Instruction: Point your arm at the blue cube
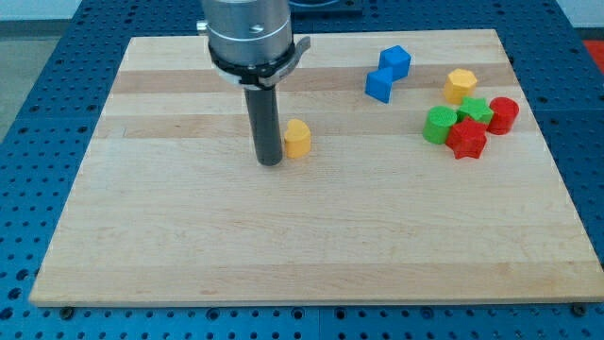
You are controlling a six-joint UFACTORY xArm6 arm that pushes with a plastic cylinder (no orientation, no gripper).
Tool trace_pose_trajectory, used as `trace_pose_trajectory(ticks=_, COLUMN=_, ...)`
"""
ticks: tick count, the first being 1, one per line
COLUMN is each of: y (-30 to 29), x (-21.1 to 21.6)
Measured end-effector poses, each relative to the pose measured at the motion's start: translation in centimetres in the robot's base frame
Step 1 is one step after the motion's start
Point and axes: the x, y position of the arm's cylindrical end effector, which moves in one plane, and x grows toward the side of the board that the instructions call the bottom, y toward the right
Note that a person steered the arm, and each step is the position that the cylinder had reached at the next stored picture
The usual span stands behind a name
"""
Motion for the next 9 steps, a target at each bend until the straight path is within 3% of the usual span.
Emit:
trace_pose_trajectory(ticks=3, y=3.6, x=-2.0)
trace_pose_trajectory(ticks=4, y=2.7, x=-1.9)
trace_pose_trajectory(ticks=5, y=-1.9, x=-3.6)
trace_pose_trajectory(ticks=7, y=-2.5, x=-13.4)
trace_pose_trajectory(ticks=9, y=6.3, x=-20.6)
